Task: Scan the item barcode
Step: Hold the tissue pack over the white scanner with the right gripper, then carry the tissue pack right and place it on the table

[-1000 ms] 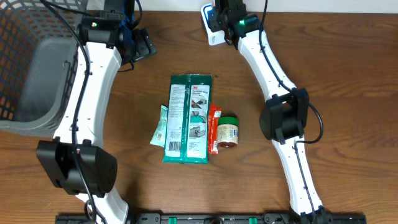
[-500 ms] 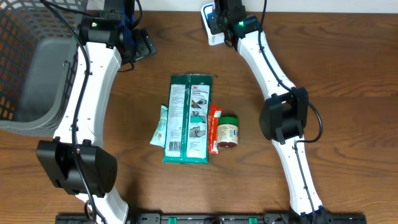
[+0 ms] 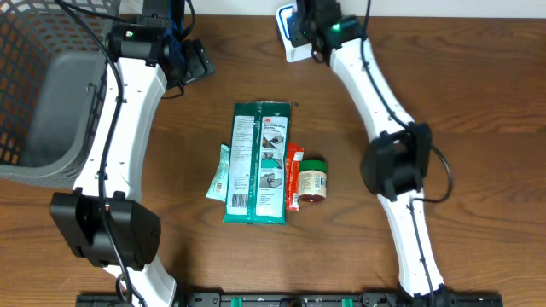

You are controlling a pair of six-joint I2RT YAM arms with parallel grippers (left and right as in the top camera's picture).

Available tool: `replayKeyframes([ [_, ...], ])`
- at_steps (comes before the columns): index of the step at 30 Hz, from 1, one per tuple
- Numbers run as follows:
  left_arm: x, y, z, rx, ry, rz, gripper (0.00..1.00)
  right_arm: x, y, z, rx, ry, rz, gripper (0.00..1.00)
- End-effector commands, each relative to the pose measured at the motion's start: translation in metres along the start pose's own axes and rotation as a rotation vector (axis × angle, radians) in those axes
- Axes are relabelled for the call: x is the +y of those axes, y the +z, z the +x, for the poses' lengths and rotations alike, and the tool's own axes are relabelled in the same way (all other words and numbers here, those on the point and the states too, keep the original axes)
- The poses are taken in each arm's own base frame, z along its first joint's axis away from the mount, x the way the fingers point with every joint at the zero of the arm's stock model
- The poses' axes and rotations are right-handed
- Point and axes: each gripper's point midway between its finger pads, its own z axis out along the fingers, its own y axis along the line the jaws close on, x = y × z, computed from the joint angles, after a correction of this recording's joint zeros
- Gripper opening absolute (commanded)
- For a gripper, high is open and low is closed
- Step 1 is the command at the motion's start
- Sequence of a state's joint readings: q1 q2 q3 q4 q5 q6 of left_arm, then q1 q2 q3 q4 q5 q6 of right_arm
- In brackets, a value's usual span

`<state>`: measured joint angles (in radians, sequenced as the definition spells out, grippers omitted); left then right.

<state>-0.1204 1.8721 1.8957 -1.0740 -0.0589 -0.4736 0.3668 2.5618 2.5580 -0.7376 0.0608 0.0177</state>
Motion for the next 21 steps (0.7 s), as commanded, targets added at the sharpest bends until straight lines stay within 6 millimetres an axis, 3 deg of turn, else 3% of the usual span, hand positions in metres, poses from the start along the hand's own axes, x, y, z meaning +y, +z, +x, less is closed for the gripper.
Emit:
replayKeyframes([
  [1, 0.002, 0.000, -0.002, -0.007, 0.004, -0.012, 0.91, 0.011, -0.123, -0.066, -0.118, -0.007, -0.103, 0.01],
  [6, 0.002, 0.000, -0.002, -0.007, 0.004, -0.012, 0.91, -0.001, -0.205, -0.047, -0.009, -0.003, -0.081, 0.01],
  [11, 0.002, 0.000, -0.002, -0.007, 0.004, -0.012, 0.91, -0.022, -0.264, -0.020, 0.087, 0.017, -0.041, 0.01],
  [17, 0.002, 0.000, -0.002, -0.007, 0.004, -0.012, 0.91, -0.078, -0.288, 0.020, 0.241, 0.047, 0.153, 0.01],
  [21, 0.002, 0.000, -0.002, -0.007, 0.004, -0.012, 0.91, -0.130, -0.292, 0.066, 0.427, 0.137, 0.360, 0.01],
])
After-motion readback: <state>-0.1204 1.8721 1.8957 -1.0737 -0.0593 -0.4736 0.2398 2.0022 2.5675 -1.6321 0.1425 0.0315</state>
